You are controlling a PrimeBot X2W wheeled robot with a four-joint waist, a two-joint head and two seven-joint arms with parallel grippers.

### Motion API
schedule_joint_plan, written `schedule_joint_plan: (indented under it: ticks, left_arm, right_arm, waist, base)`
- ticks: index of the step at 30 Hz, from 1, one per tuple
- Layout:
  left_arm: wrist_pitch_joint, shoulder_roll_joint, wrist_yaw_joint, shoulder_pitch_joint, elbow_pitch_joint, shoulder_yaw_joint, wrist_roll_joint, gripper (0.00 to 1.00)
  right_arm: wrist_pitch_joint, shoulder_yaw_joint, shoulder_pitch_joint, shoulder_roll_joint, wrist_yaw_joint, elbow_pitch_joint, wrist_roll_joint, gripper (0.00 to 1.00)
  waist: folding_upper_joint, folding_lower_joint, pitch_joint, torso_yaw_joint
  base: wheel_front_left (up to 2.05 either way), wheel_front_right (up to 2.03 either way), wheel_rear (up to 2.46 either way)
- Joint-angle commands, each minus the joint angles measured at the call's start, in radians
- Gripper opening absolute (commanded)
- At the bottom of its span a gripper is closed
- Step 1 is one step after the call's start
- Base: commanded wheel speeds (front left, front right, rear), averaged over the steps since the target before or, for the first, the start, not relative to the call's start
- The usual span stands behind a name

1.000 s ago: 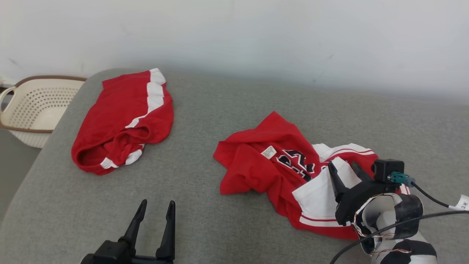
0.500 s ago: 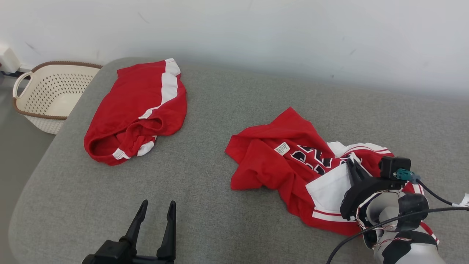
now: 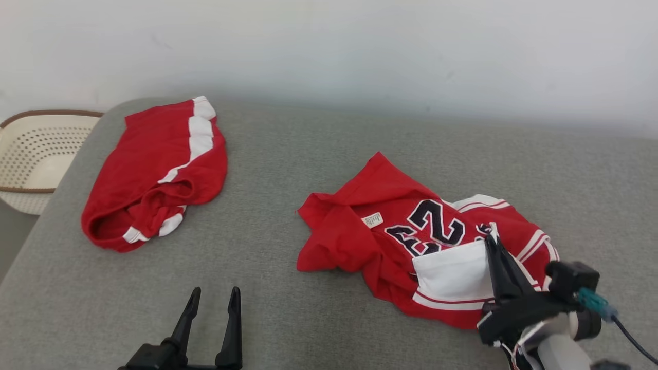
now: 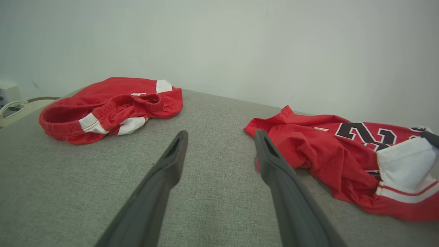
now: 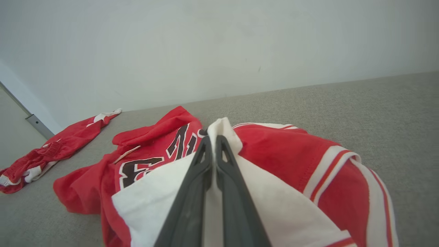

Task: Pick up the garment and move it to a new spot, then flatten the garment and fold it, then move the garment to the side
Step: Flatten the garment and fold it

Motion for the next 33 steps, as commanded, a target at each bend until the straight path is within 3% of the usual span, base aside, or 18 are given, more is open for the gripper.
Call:
schedule_joint_plan:
  ticks: [1, 4, 12, 13, 14, 33]
  left_arm:
    - [-0.003, 0.0, 0.003, 0.008, -0.004, 0.004, -0.003, 1.0]
    - [-0.003, 0.0, 0.008, 0.004, -0.009, 0.004, -0.011, 1.0]
    - [-0.003, 0.0, 0.009, -0.01, -0.001, -0.005, -0.019, 1.0]
    - [-0.003, 0.0, 0.009, -0.01, -0.001, -0.004, -0.02, 1.0]
    - [-0.003, 0.0, 0.008, -0.009, -0.001, -0.003, -0.02, 1.0]
    - [-0.003, 0.0, 0.008, -0.005, 0.005, -0.006, -0.027, 1.0]
  right_arm:
    - [-0.001, 0.004, 0.041, -0.007, -0.001, -0.049, -0.002, 0.0]
    - [-0.001, 0.008, 0.149, 0.009, -0.001, -0.179, 0.0, 0.0]
    - [-0.001, 0.004, 0.293, 0.034, -0.001, -0.244, -0.033, 0.0]
    - [-0.001, 0.001, 0.301, 0.034, -0.001, -0.251, -0.038, 0.33]
    - [-0.001, -0.006, 0.309, 0.036, -0.001, -0.265, -0.044, 1.0]
    - [0.034, -0.068, 0.353, 0.029, -0.001, -0.375, -0.109, 1.0]
  waist:
    - [0.0, 0.0, 0.008, -0.031]
    - [0.0, 0.0, 0.022, -0.062]
    - [0.0, 0.0, 0.03, -0.084]
    - [0.0, 0.0, 0.03, -0.085]
    - [0.0, 0.0, 0.03, -0.086]
    - [0.0, 0.0, 0.015, -0.049]
  base:
    - [0.0, 0.0, 0.0]
    - [0.0, 0.0, 0.0]
    - [0.0, 0.0, 0.0]
    - [0.0, 0.0, 0.0]
    - [0.0, 0.0, 0.0]
    - [0.0, 0.0, 0.0]
